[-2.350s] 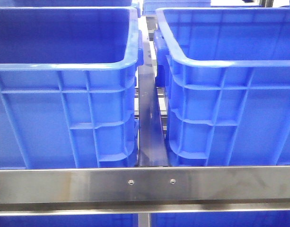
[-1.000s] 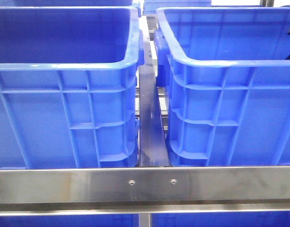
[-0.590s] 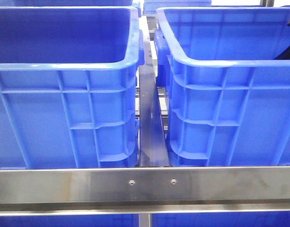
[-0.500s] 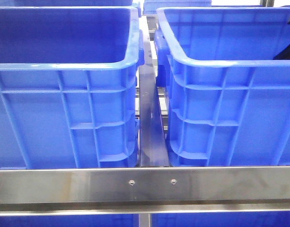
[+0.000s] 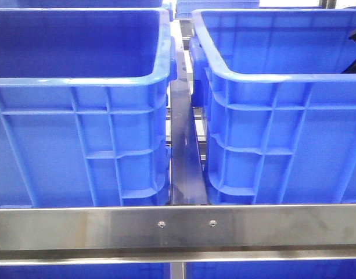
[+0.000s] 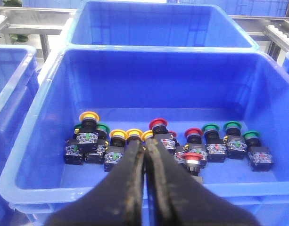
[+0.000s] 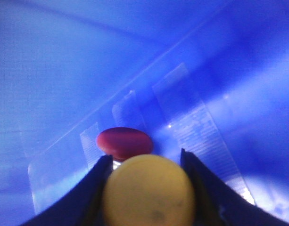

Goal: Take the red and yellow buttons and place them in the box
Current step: 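Lower the yellow button beside the red button and open the right gripper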

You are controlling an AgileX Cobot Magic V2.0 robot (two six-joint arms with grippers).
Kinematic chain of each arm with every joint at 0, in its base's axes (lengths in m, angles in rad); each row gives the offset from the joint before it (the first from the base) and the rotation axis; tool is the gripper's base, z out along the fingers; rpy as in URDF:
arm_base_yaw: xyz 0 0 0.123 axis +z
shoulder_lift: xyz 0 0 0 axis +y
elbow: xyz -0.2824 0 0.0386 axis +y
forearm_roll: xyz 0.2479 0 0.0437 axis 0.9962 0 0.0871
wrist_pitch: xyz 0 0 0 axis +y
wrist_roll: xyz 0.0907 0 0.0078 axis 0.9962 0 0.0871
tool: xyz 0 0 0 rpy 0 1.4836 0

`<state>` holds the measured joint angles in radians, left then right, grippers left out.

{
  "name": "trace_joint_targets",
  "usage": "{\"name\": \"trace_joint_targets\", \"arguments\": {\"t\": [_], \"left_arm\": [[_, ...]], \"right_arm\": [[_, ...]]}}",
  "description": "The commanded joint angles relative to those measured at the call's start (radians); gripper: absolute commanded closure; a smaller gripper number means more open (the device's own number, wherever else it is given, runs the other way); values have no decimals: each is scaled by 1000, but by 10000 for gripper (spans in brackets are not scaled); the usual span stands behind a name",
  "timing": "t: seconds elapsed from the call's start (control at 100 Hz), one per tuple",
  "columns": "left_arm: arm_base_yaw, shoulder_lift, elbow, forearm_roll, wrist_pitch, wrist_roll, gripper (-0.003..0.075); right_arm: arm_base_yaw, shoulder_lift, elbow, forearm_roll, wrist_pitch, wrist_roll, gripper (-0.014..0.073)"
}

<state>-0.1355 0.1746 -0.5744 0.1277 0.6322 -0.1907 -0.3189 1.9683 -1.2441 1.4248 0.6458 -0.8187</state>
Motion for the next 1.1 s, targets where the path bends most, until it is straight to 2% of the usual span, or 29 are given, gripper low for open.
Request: {"name": "trace_joint_targets", "arguments": {"t": [0.0,0.11,0.21,0.27,0.41,1.09], "left_arm": [[2,13,-26,-1,-78,-9,739],[2,13,-26,-1,-78,-9,739],[2,13,-26,-1,-78,-9,739],[2,13,-26,-1,-78,-9,739],[2,13,-26,-1,-78,-9,739],[2,13,-26,-1,-78,-9,739]], "right_arm": [[-7,-52,-28,35,14,-3,542],[-7,-52,-28,35,11,-3,467],[-7,-52,-28,35,-4,-3,313],[-7,-52,-28,35,-15,-3,180],[-7,-52,-28,36,-42,-3,7],[-7,-107,-28,36,-169,-7,-9]]}}
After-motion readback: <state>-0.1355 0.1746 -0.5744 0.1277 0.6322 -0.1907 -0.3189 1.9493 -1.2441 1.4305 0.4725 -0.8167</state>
